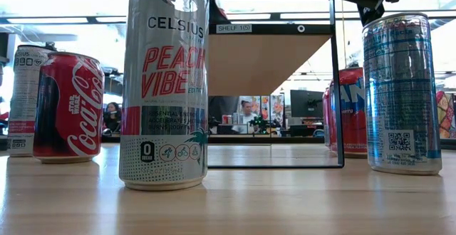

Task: Place canned beverage on shelf
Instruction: Put the top left orange soda can on the shelf

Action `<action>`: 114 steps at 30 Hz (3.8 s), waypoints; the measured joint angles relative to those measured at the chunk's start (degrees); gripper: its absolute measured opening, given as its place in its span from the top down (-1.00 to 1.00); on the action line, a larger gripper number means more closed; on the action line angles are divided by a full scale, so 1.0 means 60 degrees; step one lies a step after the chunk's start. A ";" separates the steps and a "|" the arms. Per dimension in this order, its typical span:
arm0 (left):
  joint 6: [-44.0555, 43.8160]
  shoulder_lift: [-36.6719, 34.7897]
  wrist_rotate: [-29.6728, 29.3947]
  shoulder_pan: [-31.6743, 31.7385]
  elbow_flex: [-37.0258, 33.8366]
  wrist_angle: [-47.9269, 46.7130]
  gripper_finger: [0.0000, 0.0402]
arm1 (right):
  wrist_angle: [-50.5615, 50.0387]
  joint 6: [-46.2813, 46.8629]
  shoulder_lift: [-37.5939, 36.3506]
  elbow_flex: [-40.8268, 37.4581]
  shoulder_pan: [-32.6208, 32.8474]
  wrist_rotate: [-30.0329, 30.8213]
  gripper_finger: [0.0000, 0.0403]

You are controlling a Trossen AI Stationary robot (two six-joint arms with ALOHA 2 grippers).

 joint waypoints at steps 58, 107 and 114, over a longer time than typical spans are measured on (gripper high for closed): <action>-0.1508 0.0142 0.0208 0.0000 -0.0161 -0.0979 -0.65 | -0.0036 -0.0182 0.0022 0.0233 0.0000 -0.0004 0.95; -0.1335 -0.1796 -0.0529 -0.3038 -0.0274 -0.2886 -0.54 | -0.0817 0.1202 0.2144 0.2555 0.0004 -0.0084 0.95; -0.1564 -0.1760 -0.0509 -0.3353 -0.0593 -0.3023 -0.20 | -0.1134 0.1512 0.2209 0.2747 0.0004 -0.0080 0.95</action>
